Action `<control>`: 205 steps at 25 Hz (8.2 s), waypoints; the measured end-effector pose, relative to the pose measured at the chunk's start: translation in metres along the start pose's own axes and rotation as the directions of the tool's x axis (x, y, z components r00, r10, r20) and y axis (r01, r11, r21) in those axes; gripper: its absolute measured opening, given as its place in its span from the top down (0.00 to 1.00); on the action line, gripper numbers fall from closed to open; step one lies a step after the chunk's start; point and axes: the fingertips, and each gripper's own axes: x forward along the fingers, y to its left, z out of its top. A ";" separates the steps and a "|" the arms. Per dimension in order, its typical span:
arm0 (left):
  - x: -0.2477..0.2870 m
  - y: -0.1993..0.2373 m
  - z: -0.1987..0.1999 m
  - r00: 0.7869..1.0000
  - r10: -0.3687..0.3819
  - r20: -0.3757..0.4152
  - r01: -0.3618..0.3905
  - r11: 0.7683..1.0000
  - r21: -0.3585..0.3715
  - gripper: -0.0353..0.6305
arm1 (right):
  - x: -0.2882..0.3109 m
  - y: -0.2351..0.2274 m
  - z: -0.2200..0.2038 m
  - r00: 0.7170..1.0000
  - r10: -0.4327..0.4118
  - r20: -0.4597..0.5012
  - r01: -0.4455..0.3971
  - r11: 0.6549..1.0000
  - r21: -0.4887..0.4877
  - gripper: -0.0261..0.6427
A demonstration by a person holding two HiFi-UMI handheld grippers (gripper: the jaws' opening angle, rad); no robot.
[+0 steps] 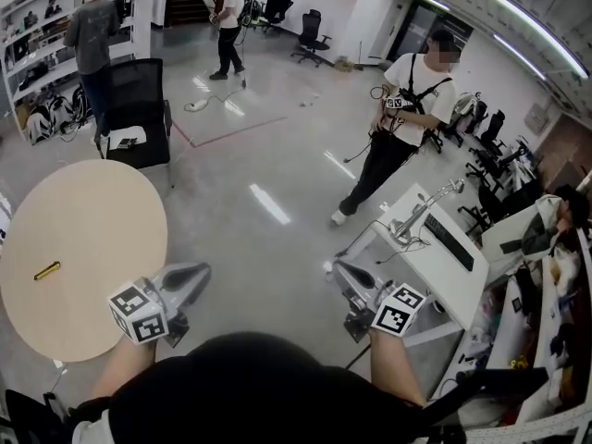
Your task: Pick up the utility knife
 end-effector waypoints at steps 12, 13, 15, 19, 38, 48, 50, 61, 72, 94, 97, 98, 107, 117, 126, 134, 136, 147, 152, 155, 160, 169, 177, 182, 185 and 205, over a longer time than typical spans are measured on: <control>0.114 0.025 -0.001 0.992 0.123 0.011 -0.123 0.992 0.026 0.95 | 0.024 -0.134 0.025 0.991 0.131 -0.025 -0.130 0.990 0.050 0.94; 0.127 0.023 0.001 0.991 0.134 0.023 -0.134 0.991 0.027 0.95 | 0.025 -0.146 0.032 0.988 0.150 -0.030 -0.149 0.988 0.043 0.94; 0.151 0.022 0.005 0.986 0.161 0.040 -0.163 0.986 0.032 0.95 | 0.028 -0.169 0.048 0.981 0.191 -0.033 -0.190 0.981 0.028 0.94; 0.198 0.021 0.000 0.979 0.200 0.038 -0.201 0.979 0.024 0.95 | 0.022 -0.212 0.065 0.972 0.233 -0.039 -0.232 0.972 0.022 0.94; 0.265 0.108 0.006 0.969 0.248 0.005 -0.248 0.969 -0.005 0.95 | 0.101 -0.311 0.075 0.965 0.254 -0.069 -0.249 0.965 0.076 0.94; 0.239 0.236 0.074 0.986 0.161 0.048 -0.162 0.987 0.019 0.95 | 0.224 -0.298 0.117 0.984 0.175 -0.037 -0.175 0.985 0.002 0.94; 0.227 0.261 0.080 0.985 0.162 0.052 -0.163 0.987 0.017 0.95 | 0.253 -0.295 0.114 0.984 0.174 -0.044 -0.174 0.985 0.008 0.94; 0.162 0.361 0.104 0.959 0.273 0.076 -0.272 0.962 -0.015 0.95 | 0.392 -0.275 0.106 0.957 0.266 -0.116 -0.266 0.964 0.010 0.94; 0.150 0.408 0.112 0.889 0.449 0.084 -0.447 0.893 -0.043 0.95 | 0.476 -0.307 0.108 0.903 0.401 -0.156 -0.395 0.916 0.067 0.94; 0.335 0.541 0.145 0.670 0.734 0.112 -0.736 0.676 -0.033 0.95 | 0.671 -0.541 0.175 0.714 0.682 -0.159 -0.660 0.731 0.173 0.94; 0.324 0.549 0.148 0.620 0.775 0.124 -0.775 0.629 -0.061 0.95 | 0.702 -0.529 0.172 0.666 0.723 -0.183 -0.699 0.691 0.184 0.94; 0.318 0.550 0.149 0.605 0.786 0.129 -0.786 0.615 -0.066 0.95 | 0.711 -0.523 0.170 0.649 0.736 -0.192 -0.713 0.676 0.185 0.94; 0.214 0.560 0.153 0.489 0.844 0.220 -0.848 0.519 -0.107 0.95 | 0.801 -0.402 0.145 0.506 0.809 -0.300 -0.815 0.562 0.140 0.94; -0.024 0.586 0.148 0.286 0.915 0.285 -0.916 0.348 -0.199 0.95 | 0.924 -0.161 0.081 0.345 0.822 -0.454 -0.905 0.419 0.071 0.94; -0.256 0.529 0.088 -0.116 0.960 0.256 -0.938 -0.021 -0.345 0.95 | 1.010 0.084 -0.046 0.099 0.811 -0.577 -0.971 0.206 0.123 0.94; -0.395 0.439 0.013 -0.403 0.902 0.155 -0.849 -0.305 -0.431 0.95 | 0.996 0.276 -0.181 -0.123 0.743 -0.658 -0.981 0.007 0.192 0.89; -0.415 0.423 -0.009 -0.449 0.884 0.128 -0.820 -0.351 -0.452 0.95 | 0.982 0.313 -0.224 -0.185 0.706 -0.684 -0.975 -0.043 0.219 0.87; -0.483 0.380 -0.090 -0.558 0.829 0.045 -0.729 -0.463 -0.504 0.95 | 0.869 0.443 -0.434 -0.407 0.458 -0.791 -0.913 -0.187 0.361 0.73; -0.496 0.382 -0.120 -0.571 0.821 0.004 -0.718 -0.497 -0.486 0.95 | 0.843 0.455 -0.504 -0.403 0.346 -0.847 -0.914 -0.195 0.355 0.70; -0.501 0.391 -0.135 -0.567 0.823 -0.013 -0.714 -0.500 -0.490 0.95 | 0.840 0.455 -0.537 -0.385 0.299 -0.873 -0.921 -0.187 0.342 0.67; -0.512 0.401 -0.148 -0.555 0.832 -0.027 -0.724 -0.498 -0.477 0.95 | 0.835 0.455 -0.581 -0.341 0.234 -0.910 -0.936 -0.178 0.305 0.61; -0.524 0.407 -0.167 -0.544 0.835 -0.081 -0.701 -0.505 -0.503 0.95 | 0.836 0.456 -0.608 -0.270 0.233 -0.934 -0.958 -0.157 0.238 0.57; -0.522 0.420 -0.171 -0.529 0.843 -0.094 -0.707 -0.500 -0.501 0.95 | 0.804 0.454 -0.611 -0.274 0.146 -0.951 -0.926 -0.309 0.219 0.71; -0.520 0.418 -0.172 -0.528 0.843 -0.104 -0.716 -0.508 -0.479 0.95 | 0.798 0.450 -0.611 -0.293 0.146 -0.945 -0.920 -0.311 0.237 0.85; -0.516 0.415 -0.168 -0.530 0.843 -0.092 -0.721 -0.506 -0.473 0.95 | 0.799 0.444 -0.606 -0.313 0.160 -0.936 -0.924 -0.278 0.262 0.85; -0.459 0.443 -0.049 -0.416 0.905 0.094 -0.865 -0.362 -0.347 0.95 | 0.934 0.376 -0.388 -0.120 0.483 -0.867 -0.986 0.045 0.161 0.85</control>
